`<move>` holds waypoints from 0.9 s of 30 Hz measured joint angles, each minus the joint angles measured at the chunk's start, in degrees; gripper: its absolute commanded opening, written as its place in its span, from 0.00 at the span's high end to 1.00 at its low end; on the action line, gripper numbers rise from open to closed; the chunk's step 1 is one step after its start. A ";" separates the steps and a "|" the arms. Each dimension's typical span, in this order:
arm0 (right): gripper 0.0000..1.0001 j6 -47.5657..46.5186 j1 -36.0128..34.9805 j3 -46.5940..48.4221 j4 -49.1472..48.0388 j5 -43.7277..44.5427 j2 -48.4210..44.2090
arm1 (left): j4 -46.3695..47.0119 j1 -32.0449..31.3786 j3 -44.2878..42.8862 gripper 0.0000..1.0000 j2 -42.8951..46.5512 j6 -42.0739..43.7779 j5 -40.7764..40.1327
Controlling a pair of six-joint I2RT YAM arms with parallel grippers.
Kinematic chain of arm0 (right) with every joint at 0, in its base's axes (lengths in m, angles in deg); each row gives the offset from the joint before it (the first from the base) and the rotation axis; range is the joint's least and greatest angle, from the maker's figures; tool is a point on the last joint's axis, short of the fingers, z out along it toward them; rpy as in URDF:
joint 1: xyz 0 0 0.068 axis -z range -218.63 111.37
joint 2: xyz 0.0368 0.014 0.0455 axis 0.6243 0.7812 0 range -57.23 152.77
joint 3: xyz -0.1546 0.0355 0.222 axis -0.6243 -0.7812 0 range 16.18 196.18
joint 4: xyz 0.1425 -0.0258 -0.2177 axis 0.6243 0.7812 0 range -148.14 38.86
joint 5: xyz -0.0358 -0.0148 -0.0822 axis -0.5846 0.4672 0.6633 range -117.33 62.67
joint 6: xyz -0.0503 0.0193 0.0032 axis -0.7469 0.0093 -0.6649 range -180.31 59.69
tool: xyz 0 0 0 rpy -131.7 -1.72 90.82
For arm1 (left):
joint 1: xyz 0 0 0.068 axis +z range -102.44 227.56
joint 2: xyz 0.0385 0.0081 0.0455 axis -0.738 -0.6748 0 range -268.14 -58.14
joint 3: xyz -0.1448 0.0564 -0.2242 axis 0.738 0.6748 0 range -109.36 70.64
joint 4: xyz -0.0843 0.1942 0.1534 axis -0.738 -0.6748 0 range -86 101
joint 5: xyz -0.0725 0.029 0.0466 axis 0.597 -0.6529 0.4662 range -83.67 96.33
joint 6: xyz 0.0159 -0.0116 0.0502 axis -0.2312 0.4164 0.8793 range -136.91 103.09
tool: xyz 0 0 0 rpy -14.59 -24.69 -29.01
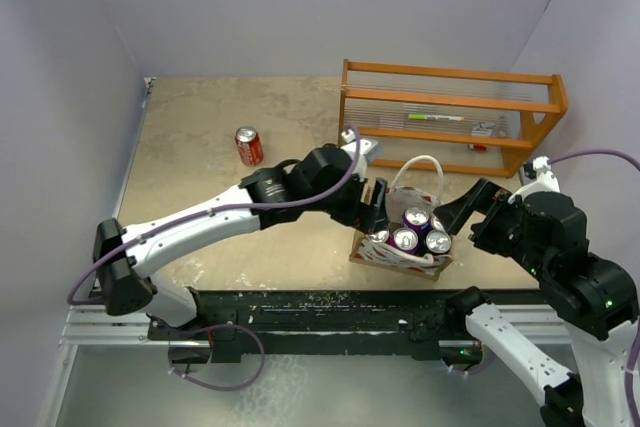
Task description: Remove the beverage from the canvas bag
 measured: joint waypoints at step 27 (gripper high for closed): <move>0.00 -6.88 0.00 2.19 -0.24 7.28 2.95 | -17.70 -2.27 -28.26 0.23 -28.79 28.76 -2.25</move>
